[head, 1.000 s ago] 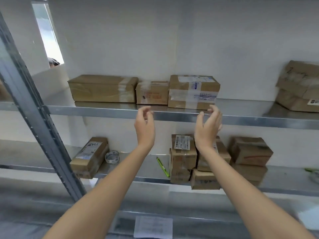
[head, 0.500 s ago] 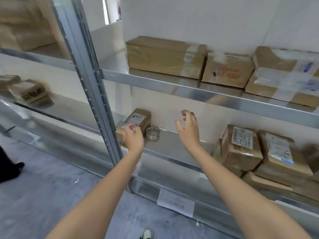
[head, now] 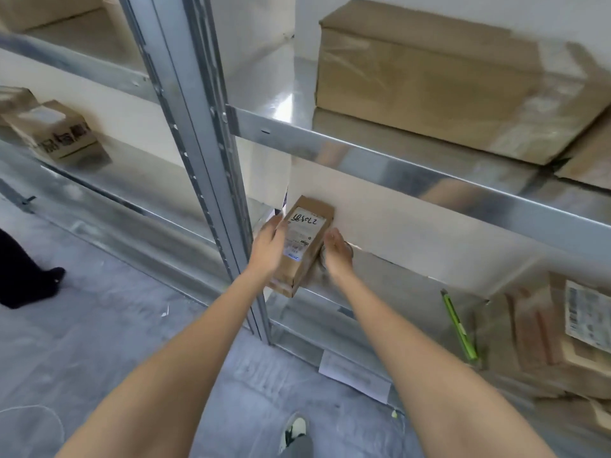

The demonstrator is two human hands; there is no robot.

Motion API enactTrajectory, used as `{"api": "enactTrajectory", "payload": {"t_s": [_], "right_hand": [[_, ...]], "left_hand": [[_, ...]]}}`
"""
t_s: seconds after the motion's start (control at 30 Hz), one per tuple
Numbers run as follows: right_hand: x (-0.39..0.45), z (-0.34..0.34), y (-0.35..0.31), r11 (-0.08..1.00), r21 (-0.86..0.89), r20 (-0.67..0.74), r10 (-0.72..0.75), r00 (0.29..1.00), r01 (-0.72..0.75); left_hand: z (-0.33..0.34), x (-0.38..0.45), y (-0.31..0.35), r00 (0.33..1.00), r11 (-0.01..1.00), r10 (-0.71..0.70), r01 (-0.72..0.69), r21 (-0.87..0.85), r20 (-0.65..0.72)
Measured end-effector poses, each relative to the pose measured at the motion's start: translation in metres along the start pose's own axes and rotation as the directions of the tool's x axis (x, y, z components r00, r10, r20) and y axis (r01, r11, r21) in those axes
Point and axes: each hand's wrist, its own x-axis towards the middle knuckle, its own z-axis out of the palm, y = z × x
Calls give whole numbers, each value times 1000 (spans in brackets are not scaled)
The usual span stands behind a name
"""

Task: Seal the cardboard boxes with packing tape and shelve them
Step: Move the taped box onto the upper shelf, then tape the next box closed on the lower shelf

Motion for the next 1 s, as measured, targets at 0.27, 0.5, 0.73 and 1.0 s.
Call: {"api": "enactTrajectory", "payload": {"t_s": [0.27,0.5,0.73,1.0], "right_hand": [[12,35,8,986,146,30,75,997,-78],[-3,29,7,956,293,85,-5,996,-20],[-25,-48,-28,988,90,148,-137,980,124],[-43,-160,-20,999,-30,232,-27,972,35]], "left_hand": [[4,47,-21,975,960,-143,94,263,173],[5,45,-12,969,932,-242,217,291,55],[6,36,21,951,956,-288,280,84,110],[69,7,52,921,975,-200,220,-24,333]]}}
